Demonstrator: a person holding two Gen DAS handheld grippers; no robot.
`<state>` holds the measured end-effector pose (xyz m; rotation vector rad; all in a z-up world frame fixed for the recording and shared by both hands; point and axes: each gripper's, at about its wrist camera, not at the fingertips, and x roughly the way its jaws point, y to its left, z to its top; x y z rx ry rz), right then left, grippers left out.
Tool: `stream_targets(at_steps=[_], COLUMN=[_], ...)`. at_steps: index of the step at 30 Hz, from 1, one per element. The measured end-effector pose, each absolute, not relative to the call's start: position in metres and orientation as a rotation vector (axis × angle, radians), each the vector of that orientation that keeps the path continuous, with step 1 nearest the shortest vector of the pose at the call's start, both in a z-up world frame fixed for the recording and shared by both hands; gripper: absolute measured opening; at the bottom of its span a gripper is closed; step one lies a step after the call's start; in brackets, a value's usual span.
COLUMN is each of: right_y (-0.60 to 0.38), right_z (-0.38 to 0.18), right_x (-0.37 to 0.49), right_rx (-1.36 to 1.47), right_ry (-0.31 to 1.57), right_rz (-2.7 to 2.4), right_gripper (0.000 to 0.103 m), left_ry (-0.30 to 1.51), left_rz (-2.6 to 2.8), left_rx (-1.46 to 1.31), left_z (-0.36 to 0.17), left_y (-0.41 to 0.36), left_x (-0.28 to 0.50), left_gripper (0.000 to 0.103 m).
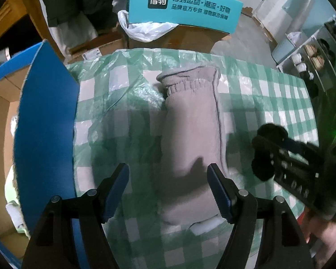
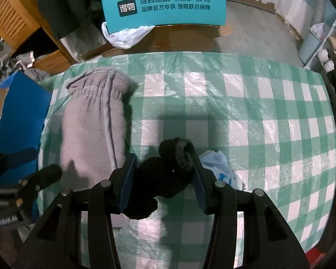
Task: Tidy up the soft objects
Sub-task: 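Grasp the long grey sock with the left tool while the right tool grasps the black sock, then lift the long grey sock with the left tool while the right tool carries the black sock toward the box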
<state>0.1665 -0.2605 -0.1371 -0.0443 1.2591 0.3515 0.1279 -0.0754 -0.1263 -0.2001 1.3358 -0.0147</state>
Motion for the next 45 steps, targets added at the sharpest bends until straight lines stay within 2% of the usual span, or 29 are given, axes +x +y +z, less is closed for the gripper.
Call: stream_targets(at_steps=[4,6,27,29,31,32,34,37,39,45], right_y=[-0.262,-0.263,-0.292,-0.294,-0.296,-0.296,-0.297,-0.297,-0.297,-0.297], right_z=[-0.133,-0.132,-0.132,-0.131,-0.131,-0.131,-0.132,-0.130,-0.127,-0.121], right_x=[0.164,0.165,0.163,0.162,0.162,0.162,0.162,0.162,0.162,0.162], right_rx=[-0.058,-0.069,-0.001,0.003,0.005,0.005,0.004,0.007,0.007,0.009], right_ry=[1.234,1.225,1.229,1.227,1.226,1.227,1.230,1.228,1.220,1.205], right_rz=[0.365,0.362,0.349,0.348,0.348,0.347,0.349,0.348,0.349,0.353], right_gripper=[0.048,0.048,0.048,0.048,0.048,0.048,0.048,0.048,0.048,0.048], left_ry=[1.337,1.335,1.387,1.371,1.367,1.361,1.352,1.341,1.328,1.285], left_rz=[-0.004,-0.002,0.016,0.005,-0.011,-0.023,-0.040,-0.054,-0.053,-0.059], left_rx=[-0.244,-0.252,-0.316,-0.311,-0.286,-0.282,-0.287,-0.291,-0.277,-0.227], left_z=[-0.128,-0.129,-0.166,-0.164,-0.163,-0.162,-0.162,-0.158,-0.154,-0.136], left_y=[-0.077,-0.079,-0.109,-0.111,-0.114,-0.115,-0.114,-0.114,-0.114,-0.115], left_x=[0.138,0.143,0.183,0.181,0.180,0.178,0.177,0.175,0.173,0.166], left_gripper=[0.075,0.081,0.084,0.074,0.055,0.050,0.034,0.025,0.022,0.022])
